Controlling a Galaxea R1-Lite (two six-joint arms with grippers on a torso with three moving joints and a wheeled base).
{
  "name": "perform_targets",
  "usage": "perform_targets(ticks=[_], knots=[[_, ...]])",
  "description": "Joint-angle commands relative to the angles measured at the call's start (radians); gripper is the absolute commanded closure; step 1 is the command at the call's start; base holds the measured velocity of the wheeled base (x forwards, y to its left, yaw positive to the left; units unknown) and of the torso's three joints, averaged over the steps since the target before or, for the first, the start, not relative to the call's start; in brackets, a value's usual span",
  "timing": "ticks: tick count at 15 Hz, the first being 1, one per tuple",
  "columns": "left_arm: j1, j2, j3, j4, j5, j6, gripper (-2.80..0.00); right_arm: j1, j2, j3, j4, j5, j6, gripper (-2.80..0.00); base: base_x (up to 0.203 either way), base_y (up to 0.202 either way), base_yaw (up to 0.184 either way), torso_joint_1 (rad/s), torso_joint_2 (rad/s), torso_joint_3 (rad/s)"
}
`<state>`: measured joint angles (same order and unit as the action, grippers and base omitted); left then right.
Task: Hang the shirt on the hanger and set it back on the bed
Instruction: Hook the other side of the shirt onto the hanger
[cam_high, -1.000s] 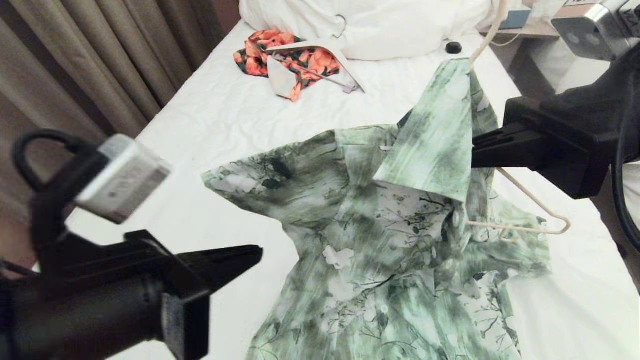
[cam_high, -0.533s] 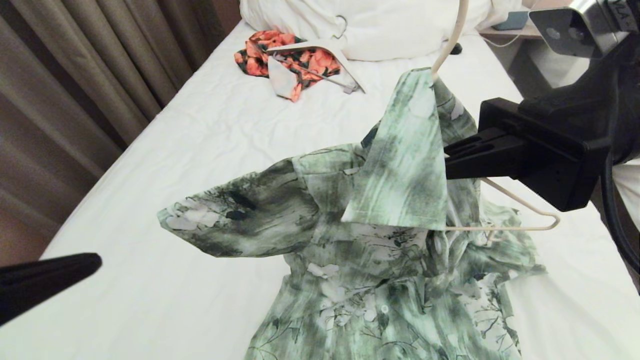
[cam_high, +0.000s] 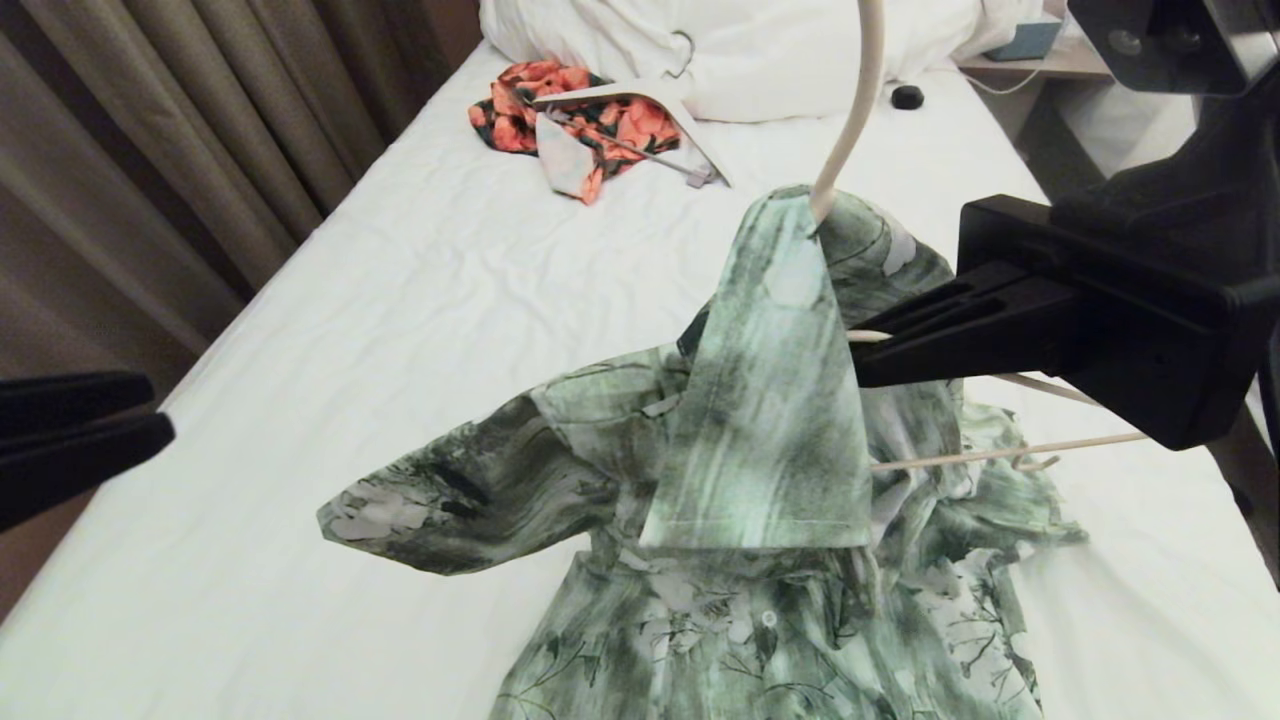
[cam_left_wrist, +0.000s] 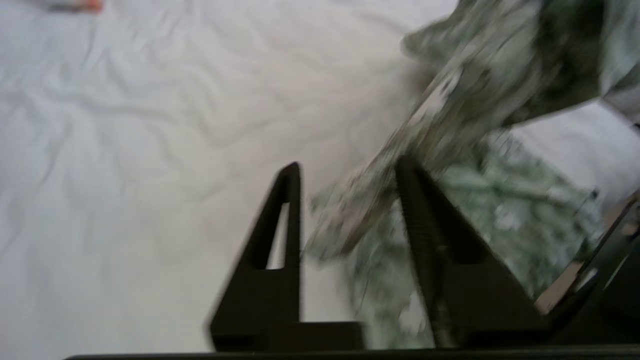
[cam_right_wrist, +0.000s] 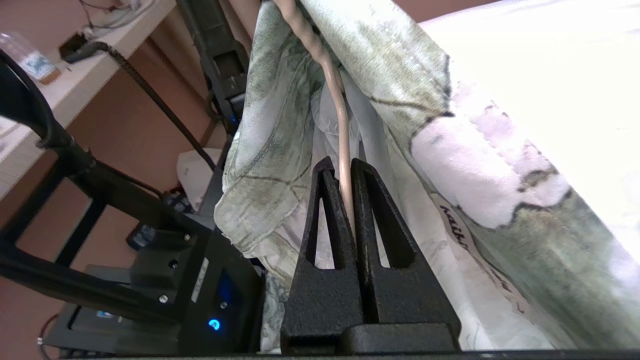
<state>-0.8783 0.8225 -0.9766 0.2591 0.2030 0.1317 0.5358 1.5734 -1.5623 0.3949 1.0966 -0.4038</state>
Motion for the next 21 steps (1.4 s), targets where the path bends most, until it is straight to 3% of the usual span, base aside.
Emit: perform_targets(ticks=[1,4,8,11,14,16,21], knots=[[0.003,0.097,-0.004,-0.069,-0.036,0.005,-2.80,0.004,0.012,-0.013,0.002,0.006,0.003,0.00,0.000,0.000,0.000,0.000,0.00,0.000],[0.005,0.165,-0.009,-0.186,-0.118,0.030,-2.80,0.003,0.017,-0.016,-0.004,0.006,0.003,0.00,0.000,0.000,0.000,0.000,0.00,0.000],[0.005,0.165,0.039,-0.191,-0.182,0.027,-2.80,0.001,0.021,-0.022,-0.005,0.009,0.002,0.00,0.000,0.000,0.000,0.000,0.00,0.000],[0.004,0.182,0.084,-0.234,-0.202,0.022,-2.80,0.001,0.028,-0.022,-0.007,0.009,0.001,0.00,0.000,0.000,0.000,0.000,0.00,0.000],[0.004,0.258,0.125,-0.413,-0.203,0.025,-2.80,0.001,0.028,-0.022,-0.011,0.009,0.002,0.00,0.000,0.000,0.000,0.000,0.00,0.000],[0.004,0.309,0.124,-0.474,-0.203,0.029,-2.80,0.001,0.028,-0.029,-0.011,0.009,0.003,0.00,0.000,0.000,0.000,0.000,0.00,0.000],[0.000,0.342,0.130,-0.509,-0.255,0.029,-2.80,0.001,0.033,-0.047,-0.010,0.012,0.003,0.00,0.000,0.000,0.000,0.000,0.00,0.000]])
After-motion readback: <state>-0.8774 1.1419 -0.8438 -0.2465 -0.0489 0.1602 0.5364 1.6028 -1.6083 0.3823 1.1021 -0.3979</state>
